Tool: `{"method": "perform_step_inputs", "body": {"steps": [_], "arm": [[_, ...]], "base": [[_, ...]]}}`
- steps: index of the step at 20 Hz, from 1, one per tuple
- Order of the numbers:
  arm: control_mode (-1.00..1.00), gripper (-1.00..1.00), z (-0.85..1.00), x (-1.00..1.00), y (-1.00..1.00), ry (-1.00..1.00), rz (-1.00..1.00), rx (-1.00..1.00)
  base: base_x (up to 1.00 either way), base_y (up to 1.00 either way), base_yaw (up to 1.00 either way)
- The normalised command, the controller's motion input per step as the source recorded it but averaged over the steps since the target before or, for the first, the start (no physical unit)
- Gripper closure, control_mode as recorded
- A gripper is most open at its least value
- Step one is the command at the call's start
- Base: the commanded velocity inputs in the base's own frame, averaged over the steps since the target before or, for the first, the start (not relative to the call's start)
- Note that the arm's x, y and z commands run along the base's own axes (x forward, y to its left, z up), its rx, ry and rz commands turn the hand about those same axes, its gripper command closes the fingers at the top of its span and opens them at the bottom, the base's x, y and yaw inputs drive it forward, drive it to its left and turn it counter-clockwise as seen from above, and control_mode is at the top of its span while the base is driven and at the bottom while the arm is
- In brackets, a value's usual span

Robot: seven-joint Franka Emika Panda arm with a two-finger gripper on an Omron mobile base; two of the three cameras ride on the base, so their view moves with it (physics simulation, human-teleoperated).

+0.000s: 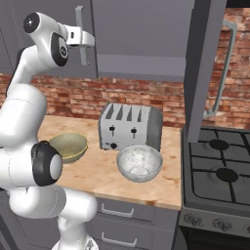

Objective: Open the cabinet. Pick the bowls from the counter and place them in the cabinet. Then close the cabinet.

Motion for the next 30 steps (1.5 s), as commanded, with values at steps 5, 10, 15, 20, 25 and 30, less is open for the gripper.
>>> {"method": "perform_step_inputs", "body": {"steps": [5, 10, 15, 20, 25, 30], "arm": [[-1.00, 1.00, -0.17, 0.34, 0.00, 0.00, 0.00, 0.00], [-1.00, 1.00, -0.18, 0.22, 0.00, 0.01, 0.00, 0.00], [-1.00, 1.00, -0.07, 0.02, -0.02, 0.02, 0.00, 0.00], [-1.00, 1.00, 0.00, 0.00, -0.12, 0.00, 0.00, 0.00], [-1.00, 1.00, -0.02, 0.00, -0.17, 0.04, 0.00, 0.00], [-1.00, 1.00, -0.03, -0.06, -0.03, 0.01, 0.00, 0.00]], "base": [[0.00, 0.00, 0.00], [0.00, 0.00, 0.00], [0.00, 0.00, 0.00], [0.00, 0.00, 0.00], [0.00, 0.00, 0.00], [0.00, 0.00, 0.00]]}}
